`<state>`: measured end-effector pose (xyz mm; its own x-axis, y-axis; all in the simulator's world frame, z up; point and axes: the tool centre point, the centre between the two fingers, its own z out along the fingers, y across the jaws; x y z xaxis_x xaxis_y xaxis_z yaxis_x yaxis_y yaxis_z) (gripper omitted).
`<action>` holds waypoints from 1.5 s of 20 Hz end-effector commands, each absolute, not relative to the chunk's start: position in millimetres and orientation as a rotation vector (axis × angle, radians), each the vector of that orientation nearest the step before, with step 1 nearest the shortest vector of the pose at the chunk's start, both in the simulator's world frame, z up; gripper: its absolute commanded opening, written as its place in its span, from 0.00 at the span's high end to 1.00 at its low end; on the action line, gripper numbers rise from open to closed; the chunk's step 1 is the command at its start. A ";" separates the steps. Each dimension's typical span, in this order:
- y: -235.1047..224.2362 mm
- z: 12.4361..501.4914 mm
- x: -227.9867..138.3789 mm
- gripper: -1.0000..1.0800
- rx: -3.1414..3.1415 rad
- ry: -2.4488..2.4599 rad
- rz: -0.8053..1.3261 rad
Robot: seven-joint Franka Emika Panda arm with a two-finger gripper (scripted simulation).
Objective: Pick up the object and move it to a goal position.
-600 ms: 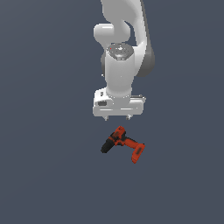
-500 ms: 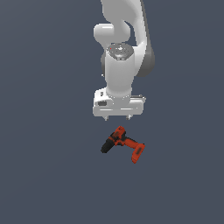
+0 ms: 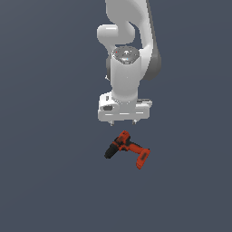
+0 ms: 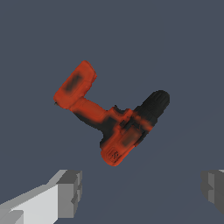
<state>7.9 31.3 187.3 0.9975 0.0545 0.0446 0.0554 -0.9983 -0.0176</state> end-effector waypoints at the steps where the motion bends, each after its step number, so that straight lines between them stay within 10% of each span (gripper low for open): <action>1: 30.8 185.4 8.7 0.00 -3.123 -0.073 -0.072; 30: -3.0 85.8 47.5 0.00 -3.180 0.660 -0.379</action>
